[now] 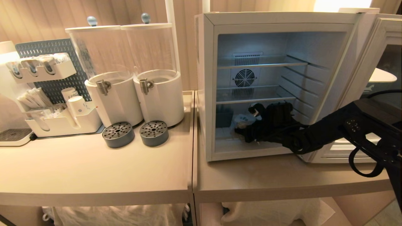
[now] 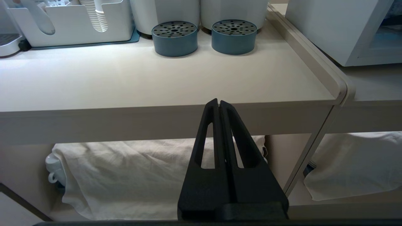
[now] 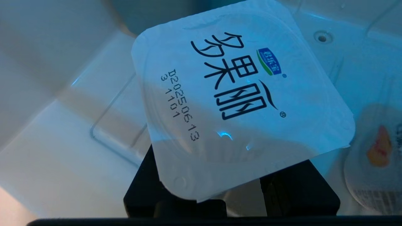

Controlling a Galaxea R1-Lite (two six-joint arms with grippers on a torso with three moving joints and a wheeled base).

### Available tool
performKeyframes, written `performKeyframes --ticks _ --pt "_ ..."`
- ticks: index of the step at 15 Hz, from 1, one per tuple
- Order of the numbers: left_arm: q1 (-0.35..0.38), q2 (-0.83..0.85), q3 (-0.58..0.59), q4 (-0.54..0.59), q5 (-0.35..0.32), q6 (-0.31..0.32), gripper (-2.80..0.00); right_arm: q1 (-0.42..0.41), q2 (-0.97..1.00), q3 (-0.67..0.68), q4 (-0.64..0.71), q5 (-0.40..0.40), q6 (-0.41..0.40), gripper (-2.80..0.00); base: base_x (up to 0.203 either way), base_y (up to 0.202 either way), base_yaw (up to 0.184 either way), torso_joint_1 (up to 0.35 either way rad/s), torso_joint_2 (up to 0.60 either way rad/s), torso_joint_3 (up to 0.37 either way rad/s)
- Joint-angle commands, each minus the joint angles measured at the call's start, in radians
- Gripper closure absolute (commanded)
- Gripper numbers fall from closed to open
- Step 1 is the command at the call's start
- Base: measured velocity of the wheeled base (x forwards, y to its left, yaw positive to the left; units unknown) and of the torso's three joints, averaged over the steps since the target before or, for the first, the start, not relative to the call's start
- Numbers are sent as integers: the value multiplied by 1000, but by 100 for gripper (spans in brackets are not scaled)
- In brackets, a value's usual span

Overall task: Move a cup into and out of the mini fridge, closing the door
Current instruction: Put the yoghurt in the freezer

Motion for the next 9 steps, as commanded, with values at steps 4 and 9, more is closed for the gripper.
performKeyframes --ticks 4,9 --pt "0 0 0 -1 0 -2 0 1 51 -62 24 -7 -3 0 0 0 0 0 0 0" --pt "0 0 0 -2 0 -2 0 -4 62 -118 71 -34 -4 0 0 0 0 0 0 0"
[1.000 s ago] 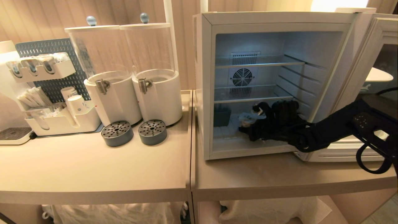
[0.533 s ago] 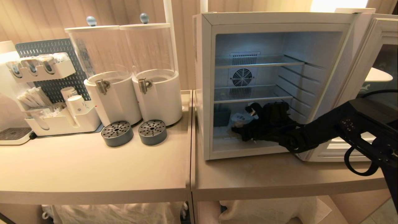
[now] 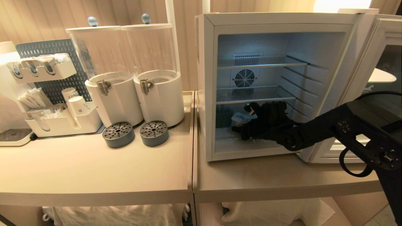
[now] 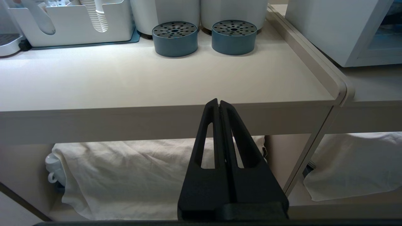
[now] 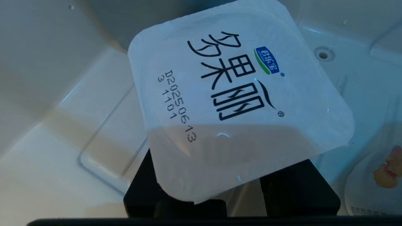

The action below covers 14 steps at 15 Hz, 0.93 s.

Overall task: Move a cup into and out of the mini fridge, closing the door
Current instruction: Put the yoghurt in the freezer

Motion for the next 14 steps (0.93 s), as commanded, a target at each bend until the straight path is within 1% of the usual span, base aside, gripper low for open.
performKeyframes --ticks 1,5,7,11,14 --pt "0 1 0 0 0 -1 0 -3 1 -4 -2 0 0 -280 0 0 0 0 0 0" --pt "0 1 0 0 0 -1 0 -3 -49 48 5 -9 5 -280 0 0 0 0 0 0" --pt "0 1 0 0 0 -1 0 -4 -121 116 2 -7 6 -280 0 0 0 0 0 0" --pt "0 1 0 0 0 -1 0 -6 -319 316 -25 -8 1 -280 0 0 0 0 0 0" --pt "0 1 0 -2 0 -1 0 -8 -577 511 -73 -10 -1 -280 0 0 0 0 0 0"
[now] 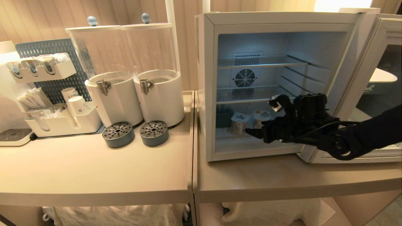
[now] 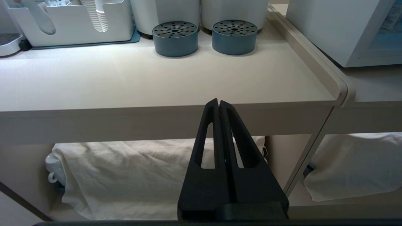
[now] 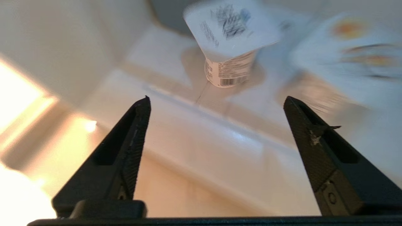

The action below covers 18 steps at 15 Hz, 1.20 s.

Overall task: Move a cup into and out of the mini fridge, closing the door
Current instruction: Put the yoghurt in the freezer, then close the freezer door

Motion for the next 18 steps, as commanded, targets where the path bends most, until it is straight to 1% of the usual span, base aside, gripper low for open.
performKeyframes --ticks 1,2,3,6,7,9,10,11,12,13,14,16,17,18 --pt "0 1 0 0 0 0 0 0 -246 113 -11 1 -2 -280 0 0 0 0 0 0" --pt "0 1 0 0 0 0 0 0 -352 175 -7 -2 -3 0 0 0 0 0 0 0" --pt "0 1 0 -1 0 0 0 0 -467 233 9 -24 -3 0 0 0 0 0 0 0" --pt "0 1 0 -1 0 0 0 0 -837 343 143 -169 0 0 0 0 0 0 0 0" --pt "0 1 0 0 0 0 0 1 -983 363 229 -228 0 0 0 0 0 0 0 0" --pt "0 1 0 -2 0 0 0 0 -1239 382 430 -320 -9 0 0 0 0 0 0 0" --pt "0 1 0 -2 0 0 0 -16 -1381 381 573 -371 -14 0 0 0 0 0 0 0" --pt "0 1 0 -2 0 0 0 -54 -1495 379 691 -407 -20 0 0 0 0 0 0 0" --pt "0 1 0 -2 0 0 0 -110 -1589 380 779 -415 -30 0 0 0 0 0 0 0" --pt "0 1 0 -2 0 0 0 -169 -1699 387 861 -383 -42 0 0 0 0 0 0 0" --pt "0 1 0 -1 0 0 0 -202 -1811 400 936 -318 -53 0 0 0 0 0 0 0" --pt "0 1 0 -1 0 0 0 -244 -1955 448 1069 -192 -55 0 0 0 0 0 0 0" --pt "0 1 0 0 0 0 0 -256 -1980 514 1066 -154 -23 0 0 0 0 0 0 0" --pt "0 1 0 -1 0 0 0 -263 -1980 616 988 -138 13 0 0 0 0 0 0 0"
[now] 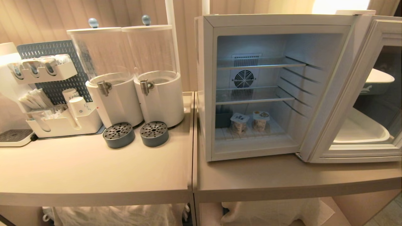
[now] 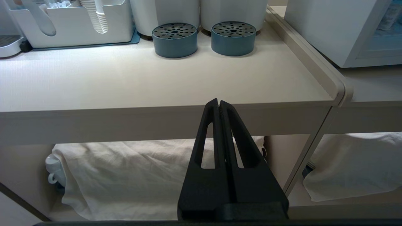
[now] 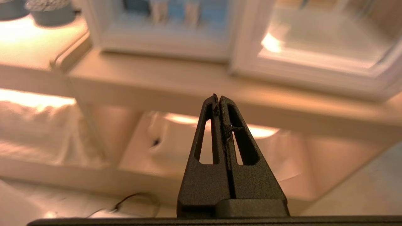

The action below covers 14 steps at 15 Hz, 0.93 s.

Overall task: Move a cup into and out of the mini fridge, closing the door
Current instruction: Close the freezer door

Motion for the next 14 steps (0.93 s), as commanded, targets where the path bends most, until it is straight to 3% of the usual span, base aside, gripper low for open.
performKeyframes --ticks 1,2,4,8,14 --pt "0 1 0 0 0 -1 0 -15 -82 191 -191 7 36 0 0 0 0 0 0 0" --pt "0 1 2 0 0 -1 0 -19 -79 304 -311 -10 57 0 0 0 0 0 0 0" --pt "0 1 0 0 0 -1 0 -25 -69 412 -400 -93 91 0 0 0 0 0 0 0" --pt "0 1 0 0 0 -1 0 -27 -77 407 -403 -132 115 0 0 0 0 0 0 0" --pt "0 0 -3 14 0 5 0 -27 -77 407 -403 -131 115 0 -171 0 1 0 1 4"
